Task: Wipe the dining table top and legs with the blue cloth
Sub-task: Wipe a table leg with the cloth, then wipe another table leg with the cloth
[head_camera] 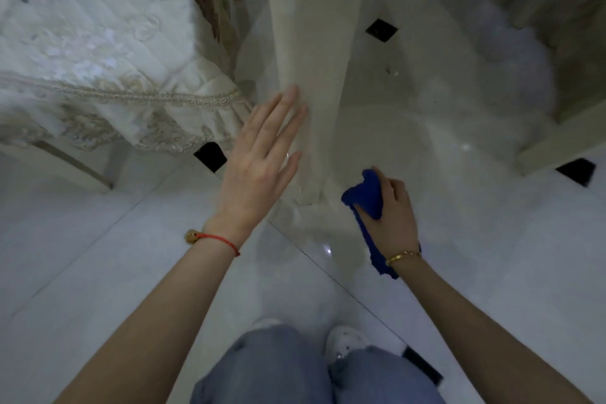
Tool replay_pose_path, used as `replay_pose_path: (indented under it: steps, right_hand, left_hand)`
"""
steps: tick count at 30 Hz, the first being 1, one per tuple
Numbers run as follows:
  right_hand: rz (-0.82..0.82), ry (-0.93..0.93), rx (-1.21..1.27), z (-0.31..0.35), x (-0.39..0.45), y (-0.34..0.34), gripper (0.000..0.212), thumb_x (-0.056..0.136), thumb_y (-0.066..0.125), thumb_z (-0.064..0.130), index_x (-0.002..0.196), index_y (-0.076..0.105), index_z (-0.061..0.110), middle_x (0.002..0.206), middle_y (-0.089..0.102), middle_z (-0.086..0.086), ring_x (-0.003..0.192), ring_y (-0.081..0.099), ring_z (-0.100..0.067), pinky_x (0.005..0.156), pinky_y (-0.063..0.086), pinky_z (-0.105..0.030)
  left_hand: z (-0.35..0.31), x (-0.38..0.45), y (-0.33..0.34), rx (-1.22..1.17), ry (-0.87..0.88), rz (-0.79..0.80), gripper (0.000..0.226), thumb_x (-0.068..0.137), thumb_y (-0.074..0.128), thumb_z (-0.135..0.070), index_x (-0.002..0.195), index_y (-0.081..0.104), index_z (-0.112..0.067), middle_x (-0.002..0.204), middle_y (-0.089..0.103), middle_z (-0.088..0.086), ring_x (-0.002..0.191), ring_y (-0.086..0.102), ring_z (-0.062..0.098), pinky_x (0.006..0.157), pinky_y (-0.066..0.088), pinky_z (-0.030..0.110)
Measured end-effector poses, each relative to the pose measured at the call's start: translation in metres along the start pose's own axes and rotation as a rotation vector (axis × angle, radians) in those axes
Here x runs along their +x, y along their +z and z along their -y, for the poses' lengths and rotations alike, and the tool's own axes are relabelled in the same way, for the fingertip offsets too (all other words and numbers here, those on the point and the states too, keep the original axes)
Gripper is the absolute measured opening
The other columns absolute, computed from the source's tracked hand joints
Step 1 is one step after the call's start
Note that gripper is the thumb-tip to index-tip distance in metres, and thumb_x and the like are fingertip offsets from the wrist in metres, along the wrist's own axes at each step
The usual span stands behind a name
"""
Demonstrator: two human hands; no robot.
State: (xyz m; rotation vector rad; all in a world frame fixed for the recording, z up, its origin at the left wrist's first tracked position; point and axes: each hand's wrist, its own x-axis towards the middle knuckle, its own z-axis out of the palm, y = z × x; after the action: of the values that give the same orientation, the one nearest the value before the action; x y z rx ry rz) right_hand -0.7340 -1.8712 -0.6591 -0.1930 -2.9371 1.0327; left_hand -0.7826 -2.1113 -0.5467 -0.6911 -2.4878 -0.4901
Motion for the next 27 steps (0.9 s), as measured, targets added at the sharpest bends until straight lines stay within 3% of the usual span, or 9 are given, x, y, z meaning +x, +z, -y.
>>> replay_pose_path:
  steps: [4,9,13,15,20,23,27]
  right_hand:
    - [0.010,0.060,0.006,0.051,-0.022,-0.096,0.074,0.087,0.066,0.041,0.149,0.028,0.027,0.127,0.050,-0.005,0.110,0.052,-0.022,0.091,0.050,-0.040]
    - [0.000,0.202,0.087,0.130,-0.076,-0.228,0.069,0.080,0.074,0.034,0.139,0.041,0.018,0.129,0.055,-0.004,0.113,0.053,-0.019,0.092,0.048,-0.032]
    - [-0.030,0.324,0.017,0.177,-0.158,-0.327,0.063,0.083,0.072,0.032,0.136,0.044,0.015,0.124,0.056,-0.005,0.108,0.053,-0.020,0.089,0.047,-0.032]
    - [-0.031,0.406,-0.036,0.193,-0.206,-0.366,0.062,0.083,0.073,0.028,0.137,0.044,0.013,0.121,0.057,-0.008,0.106,0.054,-0.022,0.089,0.047,-0.034]
    - [-0.080,0.725,-0.063,0.226,-0.336,-0.435,0.063,0.081,0.075,0.025,0.136,0.046,0.012,0.118,0.059,-0.013,0.101,0.057,-0.028,0.087,0.049,-0.042]
    - [-0.092,0.933,-0.033,0.242,-0.396,-0.449,0.064,0.083,0.072,0.026,0.139,0.044,0.014,0.122,0.058,-0.014,0.106,0.056,-0.030,0.092,0.047,-0.045]
    - [-0.240,1.141,0.043,0.265,-0.468,-0.449,0.064,0.085,0.070,0.024,0.141,0.041,0.014,0.127,0.054,-0.016,0.110,0.053,-0.032,0.096,0.045,-0.045]
  left_hand:
    - [-0.027,0.014,-0.055,-0.119,-0.109,0.212,0.051,0.096,0.059,-0.016,0.142,0.043,-0.004,0.153,0.035,0.013,0.145,0.031,0.026,0.115,0.034,0.047]
    - [-0.064,0.044,-0.156,-0.203,-0.267,0.477,0.042,0.094,0.060,-0.021,0.134,0.054,-0.012,0.138,0.055,0.007,0.126,0.053,0.026,0.105,0.044,0.045]
    - [-0.112,0.064,-0.252,-0.279,-0.467,0.638,0.030,0.092,0.063,-0.019,0.122,0.063,-0.013,0.122,0.065,0.007,0.112,0.059,0.026,0.095,0.037,0.020]
    - [-0.135,0.066,-0.294,-0.331,-0.487,0.733,0.027,0.091,0.063,-0.016,0.118,0.066,-0.011,0.119,0.067,0.007,0.109,0.062,0.024,0.093,0.037,0.019]
    - [-0.181,0.062,-0.376,-0.374,-0.532,1.014,0.023,0.091,0.062,-0.012,0.113,0.068,-0.008,0.114,0.069,0.009,0.103,0.063,0.023,0.090,0.043,0.025]
    - [-0.194,0.063,-0.398,-0.383,-0.523,1.130,0.021,0.091,0.062,-0.010,0.110,0.069,-0.004,0.111,0.070,0.012,0.101,0.065,0.026,0.091,0.045,0.027]
    - [-0.216,0.073,-0.409,-0.361,-0.457,1.227,0.021,0.091,0.061,-0.011,0.109,0.070,-0.004,0.108,0.072,0.014,0.099,0.066,0.028,0.089,0.045,0.026]
